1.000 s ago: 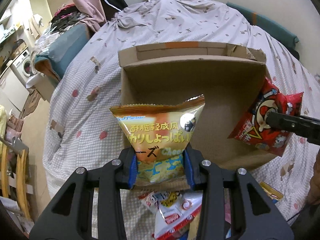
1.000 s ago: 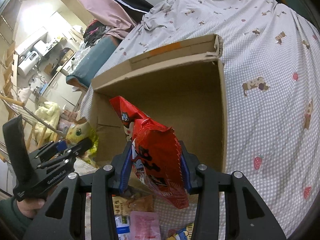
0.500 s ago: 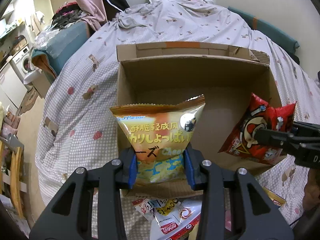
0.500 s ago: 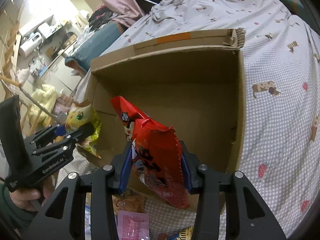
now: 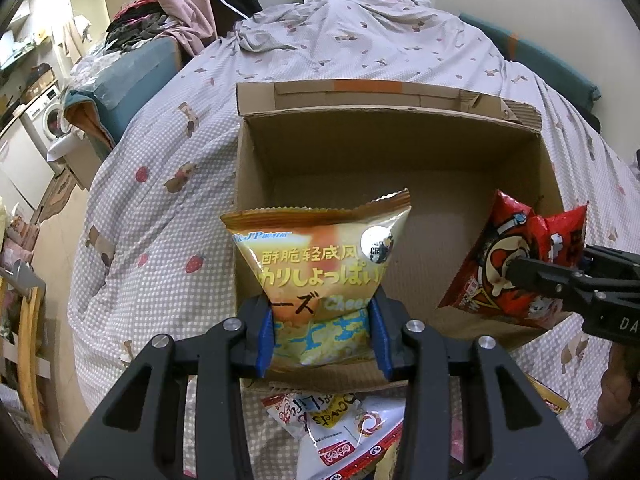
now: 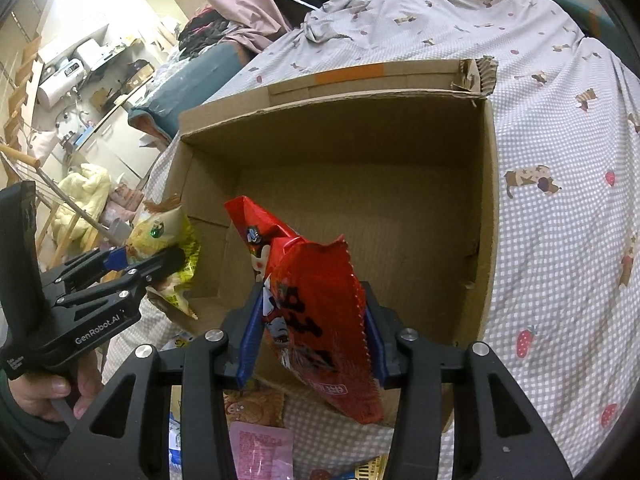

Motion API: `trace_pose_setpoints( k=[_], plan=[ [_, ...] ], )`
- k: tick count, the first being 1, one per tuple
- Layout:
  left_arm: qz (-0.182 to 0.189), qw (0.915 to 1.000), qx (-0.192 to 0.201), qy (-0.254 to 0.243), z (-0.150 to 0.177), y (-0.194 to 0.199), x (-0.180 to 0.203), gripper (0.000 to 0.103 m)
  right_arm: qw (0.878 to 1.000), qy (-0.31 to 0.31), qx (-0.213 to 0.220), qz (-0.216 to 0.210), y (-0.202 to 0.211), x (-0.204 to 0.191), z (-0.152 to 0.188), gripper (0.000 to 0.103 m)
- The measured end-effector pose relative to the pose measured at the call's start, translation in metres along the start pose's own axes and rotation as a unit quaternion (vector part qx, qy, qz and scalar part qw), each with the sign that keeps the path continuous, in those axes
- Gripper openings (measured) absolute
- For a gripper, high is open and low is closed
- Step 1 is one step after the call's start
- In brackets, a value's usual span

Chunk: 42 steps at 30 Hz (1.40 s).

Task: Organize snacks
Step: 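Carry both packets into the box and open both grippers, then grasp the blue-white bag with the left gripper while the right grasps the blue-yellow bag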

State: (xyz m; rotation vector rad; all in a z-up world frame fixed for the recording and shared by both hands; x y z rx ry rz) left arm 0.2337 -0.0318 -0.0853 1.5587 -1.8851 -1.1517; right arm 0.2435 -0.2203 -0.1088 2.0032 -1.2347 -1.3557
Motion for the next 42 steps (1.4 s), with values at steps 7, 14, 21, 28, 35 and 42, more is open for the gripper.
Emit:
trace_pose_setpoints(
  k=[7, 14, 21, 28, 35, 42],
  plan=[
    [0.007, 1.0, -0.001, 0.006, -0.001, 0.003, -0.001, 0.038, 0.999, 0.0, 0.042, -0.001, 0.018, 0.0, -0.006, 0.062],
    [-0.004, 0.9989, 0.035, 0.032, -0.006, 0.022, -0.01, 0.085, 0.994, -0.009, 0.113, -0.001, 0.046, 0.006, -0.015, 0.088],
    [0.018, 0.9977, 0.038, 0.054, -0.004, 0.027, -0.017, 0.086, 0.994, -0.031, 0.107, 0.001, 0.05, 0.014, -0.017, 0.093],
    [-0.017, 0.9959, 0.062, 0.064, 0.0, 0.051, -0.024, 0.09, 0.993, -0.023, 0.115, 0.006, 0.069, 0.004, -0.007, 0.094],
    [0.004, 0.9957, 0.063, 0.067, 0.011, 0.07, -0.023, 0.1, 0.993, -0.022, 0.119, 0.008, 0.086, -0.001, 0.012, 0.096],
    [-0.022, 0.9972, 0.043, 0.058, 0.03, 0.083, -0.02, 0.1, 0.994, -0.028, 0.108, 0.017, 0.095, -0.002, 0.033, 0.096]
  ],
)
Point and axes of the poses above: each gripper's, at about its wrist camera, not at the fingertips, and y roughly against the way its jaws point, x to its right, z to its underside, the point moved 3 cm from there along -y, roughly the way its jaws point, and after that the axes turned 14 degrees about -y, right-handed, at the moved point
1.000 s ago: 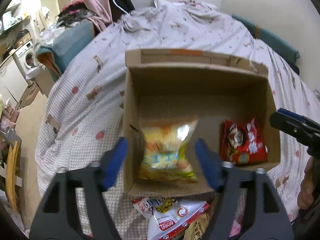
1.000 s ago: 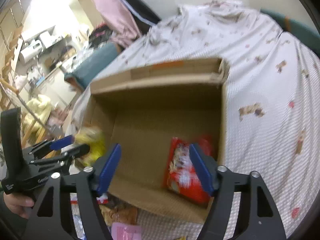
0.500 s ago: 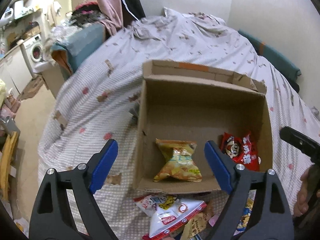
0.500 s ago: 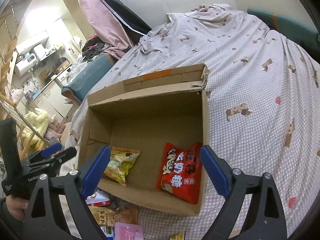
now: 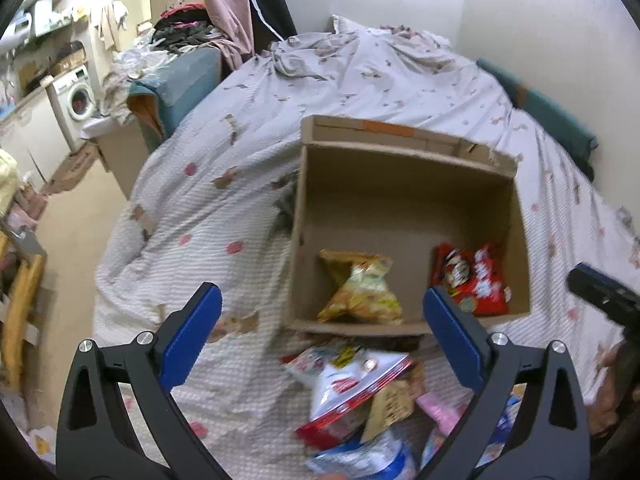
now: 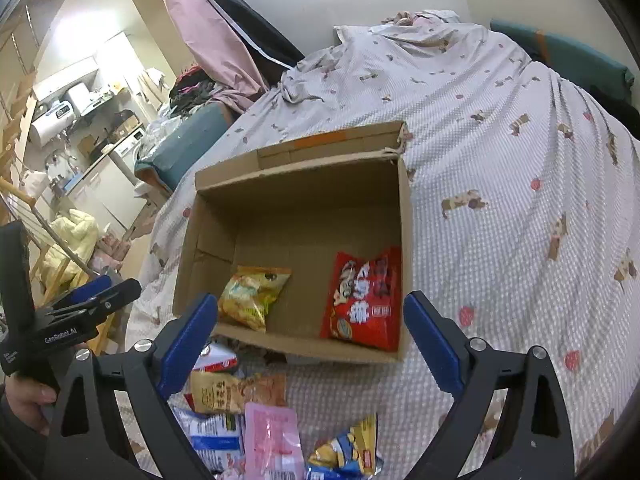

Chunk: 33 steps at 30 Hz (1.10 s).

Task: Organize snacks
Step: 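Grasp the blue-white bag with the left gripper while the right grasps the blue-yellow bag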

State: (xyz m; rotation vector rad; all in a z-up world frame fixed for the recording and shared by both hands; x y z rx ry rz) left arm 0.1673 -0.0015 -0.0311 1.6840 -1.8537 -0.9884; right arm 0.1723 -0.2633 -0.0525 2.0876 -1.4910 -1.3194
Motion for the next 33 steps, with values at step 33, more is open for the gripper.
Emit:
trace_pose_setpoints(
  k=[33],
  plan=[
    [0.046, 0.9753, -0.204, 0.072, 0.12, -0.031, 0.003, 0.1, 0.941, -0.142, -0.277, 0.129, -0.068, 0.08, 0.112, 0.095]
  ],
)
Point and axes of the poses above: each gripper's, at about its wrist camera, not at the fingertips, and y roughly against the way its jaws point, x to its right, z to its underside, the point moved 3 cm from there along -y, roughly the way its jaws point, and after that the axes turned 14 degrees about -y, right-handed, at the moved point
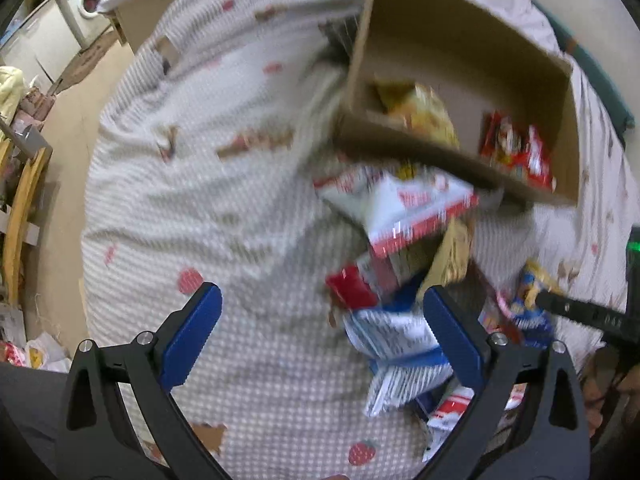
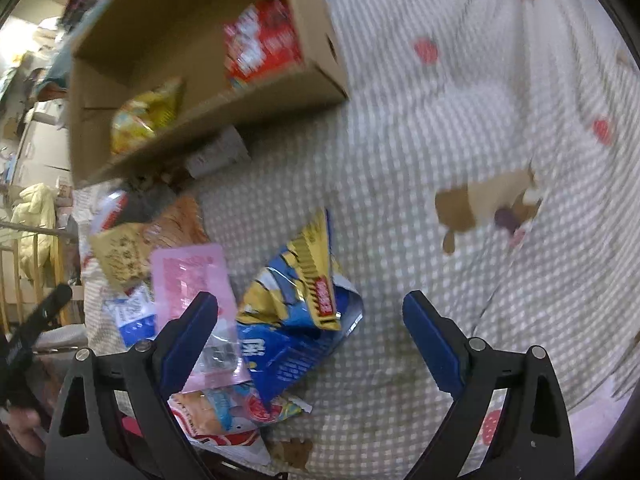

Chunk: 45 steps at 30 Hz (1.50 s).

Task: Organize snacks
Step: 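Grasp the blue-white bag with the left gripper while the right grasps the blue-yellow bag, then lower both bags into the box and open both grippers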

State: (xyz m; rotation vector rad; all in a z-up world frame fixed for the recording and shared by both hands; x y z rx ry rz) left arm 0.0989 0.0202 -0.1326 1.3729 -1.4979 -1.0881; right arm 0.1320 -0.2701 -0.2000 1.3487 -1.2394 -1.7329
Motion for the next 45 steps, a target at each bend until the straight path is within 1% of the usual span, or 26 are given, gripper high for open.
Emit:
trace_pose_setpoints(
  k=[2, 5, 7, 9, 11, 13, 15, 16, 17, 18, 20, 24, 27, 29, 30, 31, 36, 41, 43, 45],
  plan=[
    [0.018, 0.9995, -0.024, -0.005, 0.007, -0.012, 0.01, 0.1, 1.0, 0.013, -0.01, 0.01, -0.008, -0.004, 0.003, 0.091],
    [0.052, 0.9978, -0.041, 0.0, 0.013, -0.024, 0.023, 0.1, 0.999, 0.034, -0.015, 0.031, -0.016, -0.011, 0.007, 0.085],
    [0.058, 0.9972, -0.045, -0.004, 0.014, -0.028, 0.03, 0.1, 0.998, 0.041, -0.011, 0.043, -0.02, -0.013, 0.009, 0.077],
    [0.056, 0.9971, -0.05, -0.014, 0.013, -0.034, 0.039, 0.1, 0.998, 0.043, -0.009, 0.046, -0.021, -0.014, 0.009, 0.072],
    [0.062, 0.9965, -0.053, -0.017, 0.012, -0.039, 0.045, 0.099, 0.998, 0.045, -0.005, 0.043, -0.021, -0.018, 0.009, 0.068],
    [0.063, 0.9964, -0.052, -0.022, 0.011, -0.041, 0.051, 0.092, 0.998, 0.045, -0.003, 0.038, -0.018, -0.02, 0.009, 0.061],
    [0.06, 0.9959, -0.055, -0.038, 0.011, -0.044, 0.059, 0.079, 0.999, 0.043, 0.001, 0.03, -0.013, -0.02, 0.007, 0.058],
    [0.059, 0.9956, -0.058, -0.044, 0.012, -0.046, 0.062, 0.078, 0.999, 0.041, 0.003, 0.025, -0.01, -0.02, 0.008, 0.054],
    [0.056, 0.9957, -0.058, -0.046, 0.012, -0.047, 0.063, 0.078, 0.999, 0.039, 0.004, 0.016, -0.007, -0.02, 0.008, 0.048],
    [0.054, 0.9958, -0.057, -0.048, 0.013, -0.047, 0.063, 0.078, 0.999, 0.038, 0.008, 0.013, -0.003, -0.02, 0.007, 0.045],
    [0.056, 0.9957, -0.058, -0.046, 0.014, -0.05, 0.064, 0.074, 0.999, 0.04, 0.018, 0.011, 0.004, -0.021, 0.008, 0.043],
    [0.071, 0.995, -0.058, -0.04, 0.017, -0.048, 0.062, 0.061, 0.999, 0.038, 0.028, -0.001, 0.019, -0.018, 0.006, 0.04],
    [0.072, 0.9949, -0.056, -0.043, 0.019, -0.045, 0.058, 0.056, 0.999, 0.026, 0.046, -0.011, 0.032, -0.01, -0.001, 0.039],
    [0.071, 0.9952, -0.056, -0.039, 0.024, -0.039, 0.047, 0.056, 0.998, 0.022, 0.063, -0.005, 0.038, -0.005, 0.0, 0.039],
    [0.068, 0.9955, -0.055, -0.036, 0.026, -0.034, 0.041, 0.055, 0.996, 0.026, 0.079, 0.009, 0.044, -0.004, -0.001, 0.039],
    [0.061, 0.9962, -0.052, -0.033, 0.026, -0.029, 0.037, 0.055, 0.996, 0.029, 0.088, 0.013, 0.045, -0.003, -0.002, 0.039],
    [0.053, 0.998, -0.029, -0.019, 0.032, -0.002, 0.011, 0.055, 0.996, 0.038, 0.086, -0.005, 0.048, 0.001, -0.003, 0.038],
    [0.073, 0.9967, -0.031, 0.019, 0.047, 0.019, -0.015, 0.055, 0.994, 0.042, 0.093, -0.037, 0.056, -0.006, 0.002, 0.038],
    [0.068, 0.9972, -0.023, 0.02, 0.051, 0.03, -0.02, 0.055, 0.992, 0.051, 0.104, -0.044, 0.069, -0.005, 0.003, 0.038],
    [0.052, 0.9982, -0.017, 0.025, 0.054, 0.04, -0.027, 0.055, 0.989, 0.06, 0.127, -0.054, 0.083, -0.006, 0.005, 0.038]
  ],
)
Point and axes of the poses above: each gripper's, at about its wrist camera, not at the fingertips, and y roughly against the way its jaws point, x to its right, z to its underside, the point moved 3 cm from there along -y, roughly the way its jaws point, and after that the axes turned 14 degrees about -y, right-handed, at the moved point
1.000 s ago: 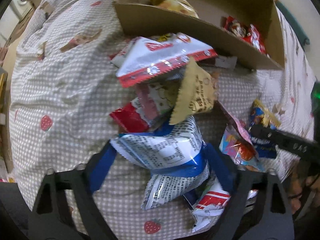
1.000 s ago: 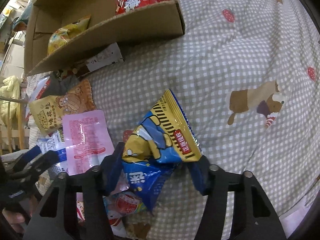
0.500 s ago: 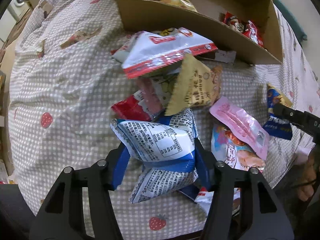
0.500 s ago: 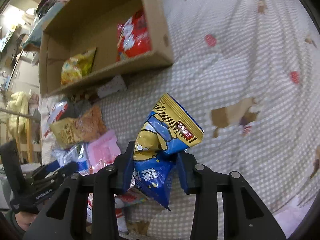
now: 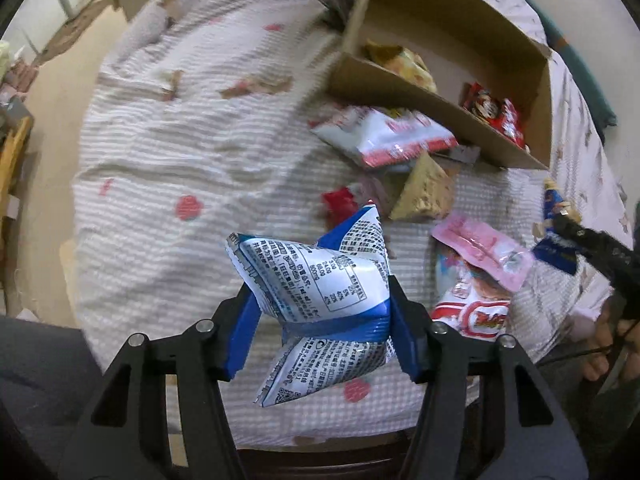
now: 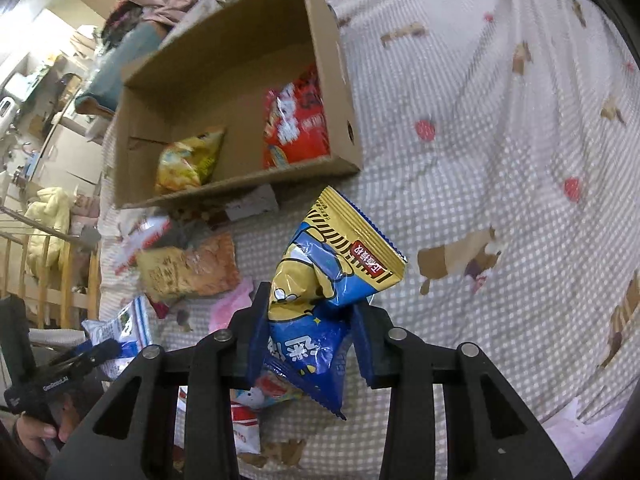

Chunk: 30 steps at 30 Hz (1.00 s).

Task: Organize snacks
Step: 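Lower both bags into the box and open both grippers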

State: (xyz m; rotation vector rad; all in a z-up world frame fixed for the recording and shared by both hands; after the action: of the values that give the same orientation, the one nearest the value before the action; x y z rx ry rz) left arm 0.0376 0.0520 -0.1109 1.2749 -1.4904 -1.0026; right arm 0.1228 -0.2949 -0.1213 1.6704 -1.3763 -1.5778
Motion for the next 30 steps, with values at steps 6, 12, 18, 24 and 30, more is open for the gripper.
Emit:
trace_pose_setpoints(
  k=[6, 12, 18, 24, 30],
  plan=[
    [-0.035, 0.9983, 0.046, 0.005, -0.014, 0.025, -0.007, 0.055, 0.994, 0.04, 0.073, -0.071, 0.042, -0.022, -0.004, 0.038],
    [-0.057, 0.9941, 0.091, -0.012, -0.043, 0.043, -0.002, 0.055, 0.984, 0.072, 0.111, -0.12, 0.062, -0.047, -0.002, 0.038],
    [-0.061, 0.9905, 0.119, -0.029, -0.077, 0.056, 0.008, 0.055, 0.974, 0.089, 0.161, -0.13, 0.078, -0.062, -0.009, 0.038],
    [-0.069, 0.9854, 0.147, -0.05, -0.116, 0.064, 0.019, 0.055, 0.975, 0.083, 0.162, -0.131, 0.074, -0.069, -0.036, 0.038],
    [-0.076, 0.9793, 0.166, -0.088, -0.155, 0.058, 0.041, 0.055, 0.974, 0.105, 0.154, -0.126, 0.055, -0.09, -0.063, 0.038]
  ],
)
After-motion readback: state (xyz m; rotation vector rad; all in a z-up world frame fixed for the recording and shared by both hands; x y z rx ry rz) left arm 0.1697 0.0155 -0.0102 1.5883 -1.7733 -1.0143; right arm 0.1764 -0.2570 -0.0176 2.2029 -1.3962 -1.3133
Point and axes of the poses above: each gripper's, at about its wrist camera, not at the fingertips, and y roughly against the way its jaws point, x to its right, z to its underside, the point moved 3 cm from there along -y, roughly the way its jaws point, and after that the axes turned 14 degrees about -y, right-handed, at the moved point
